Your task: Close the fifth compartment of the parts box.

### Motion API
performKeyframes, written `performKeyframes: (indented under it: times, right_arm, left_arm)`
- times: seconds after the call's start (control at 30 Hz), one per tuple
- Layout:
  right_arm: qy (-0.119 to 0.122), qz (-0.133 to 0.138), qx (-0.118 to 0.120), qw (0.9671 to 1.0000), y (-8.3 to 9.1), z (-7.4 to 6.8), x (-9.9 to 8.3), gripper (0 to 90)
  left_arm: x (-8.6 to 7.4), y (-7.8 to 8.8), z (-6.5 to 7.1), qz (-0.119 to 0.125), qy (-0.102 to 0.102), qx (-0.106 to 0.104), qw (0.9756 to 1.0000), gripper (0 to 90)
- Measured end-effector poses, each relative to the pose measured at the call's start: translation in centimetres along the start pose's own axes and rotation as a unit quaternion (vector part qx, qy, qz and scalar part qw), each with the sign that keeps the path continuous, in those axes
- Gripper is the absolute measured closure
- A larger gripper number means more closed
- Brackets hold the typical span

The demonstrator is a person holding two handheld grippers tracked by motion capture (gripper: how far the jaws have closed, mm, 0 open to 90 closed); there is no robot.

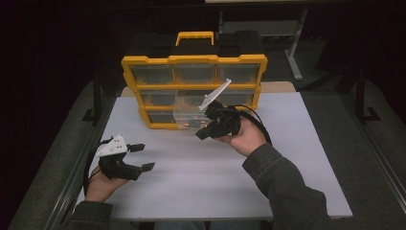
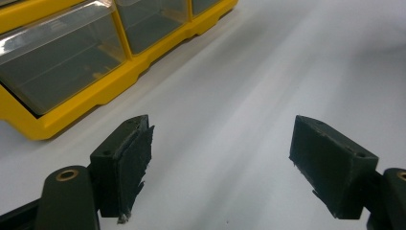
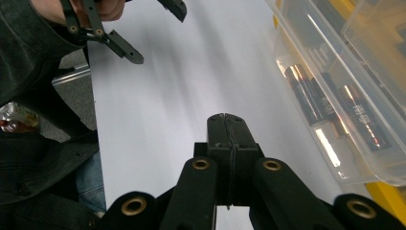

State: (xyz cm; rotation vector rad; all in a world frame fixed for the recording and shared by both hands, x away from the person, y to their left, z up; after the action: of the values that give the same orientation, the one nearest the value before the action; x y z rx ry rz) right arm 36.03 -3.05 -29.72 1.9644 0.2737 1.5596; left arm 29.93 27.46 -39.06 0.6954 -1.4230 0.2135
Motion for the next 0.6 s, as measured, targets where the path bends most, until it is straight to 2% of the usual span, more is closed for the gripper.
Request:
performKeyframes:
  times: [0.6]
  right_arm:
    - [0.002,-0.005,-0.018,0.9998,-0.8,1.4,0.5,89.3]
  left_arm:
    - [0.0,0.0,0.0,-0.005,-0.005,-0.001,1.0000,21.7]
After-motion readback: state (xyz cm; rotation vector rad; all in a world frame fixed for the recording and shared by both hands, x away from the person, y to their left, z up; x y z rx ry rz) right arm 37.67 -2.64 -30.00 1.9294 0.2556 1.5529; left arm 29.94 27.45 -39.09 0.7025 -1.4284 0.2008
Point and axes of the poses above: each handheld gripper's, and its own axes: y roughly backward along the jaws, x roughly out of its top, z roughly to its right, the point moved 2 cm from there along -y, roughly forward along the jaws, and after that the axes turned 14 degrees about z, right-handed, at the moved point
